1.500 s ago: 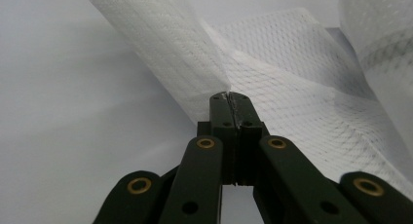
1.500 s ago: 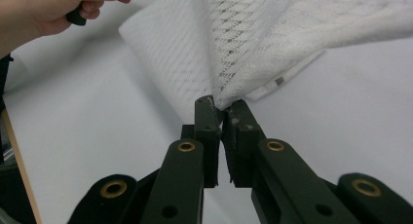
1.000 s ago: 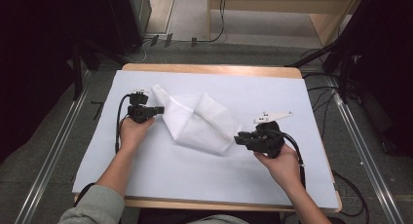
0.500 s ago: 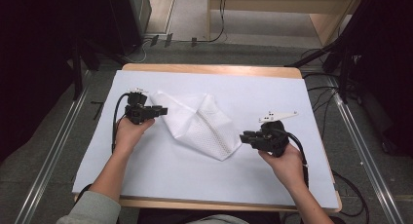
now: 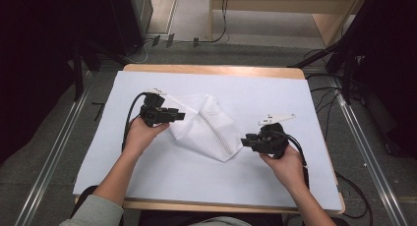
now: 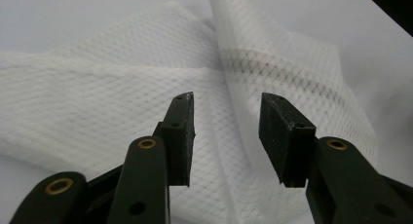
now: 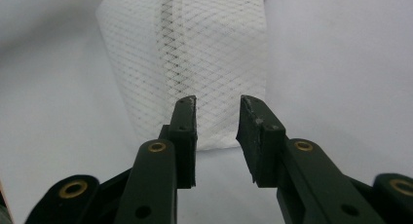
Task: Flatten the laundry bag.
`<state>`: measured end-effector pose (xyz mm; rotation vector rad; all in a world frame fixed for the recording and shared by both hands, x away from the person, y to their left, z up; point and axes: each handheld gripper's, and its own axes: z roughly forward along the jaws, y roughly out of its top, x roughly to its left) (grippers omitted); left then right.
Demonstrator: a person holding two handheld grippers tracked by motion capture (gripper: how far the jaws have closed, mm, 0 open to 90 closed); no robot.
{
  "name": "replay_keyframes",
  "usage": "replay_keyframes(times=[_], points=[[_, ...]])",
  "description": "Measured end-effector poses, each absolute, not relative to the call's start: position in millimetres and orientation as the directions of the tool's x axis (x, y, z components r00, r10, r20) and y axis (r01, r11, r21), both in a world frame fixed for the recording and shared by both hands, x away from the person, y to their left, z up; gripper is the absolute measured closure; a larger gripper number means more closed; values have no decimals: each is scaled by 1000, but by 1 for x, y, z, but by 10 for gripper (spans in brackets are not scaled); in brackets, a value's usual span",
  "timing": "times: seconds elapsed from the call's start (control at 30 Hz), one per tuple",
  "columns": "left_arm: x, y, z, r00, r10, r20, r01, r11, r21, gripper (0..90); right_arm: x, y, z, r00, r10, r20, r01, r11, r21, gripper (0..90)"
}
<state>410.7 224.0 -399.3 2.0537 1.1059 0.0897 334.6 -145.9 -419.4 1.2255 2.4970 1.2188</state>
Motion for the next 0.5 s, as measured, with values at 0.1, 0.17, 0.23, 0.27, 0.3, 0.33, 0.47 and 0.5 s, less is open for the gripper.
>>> replay_keyframes(times=[0.1,0.17,0.23,0.27,0.3,0.33,0.47,0.5], points=[[411,220,-399,623,726,-292,677,-314,665,551,334,-145,-421,-671,702,238,620,356,699,689],[413,217,-400,627,714,-310,685,-317,656,494,334,-144,-423,-673,702,234,620,362,696,680],[413,212,-400,636,710,-303,677,-326,659,481,333,-143,-423,-672,702,235,623,363,693,678],[413,209,-400,639,708,-301,675,-329,660,465,333,-143,-423,-671,703,235,623,364,692,677],[413,207,-400,641,705,-304,675,-328,661,446,333,-143,-424,-674,701,233,622,368,692,676],[413,205,-401,645,700,-307,673,-331,661,431,333,-143,-424,-673,701,234,622,367,691,675],[416,194,-405,652,689,-315,677,-342,652,324,332,-144,-425,-668,706,234,628,367,687,675],[418,187,-409,656,692,-303,674,-355,648,315,331,-145,-426,-668,707,232,628,368,686,675]])
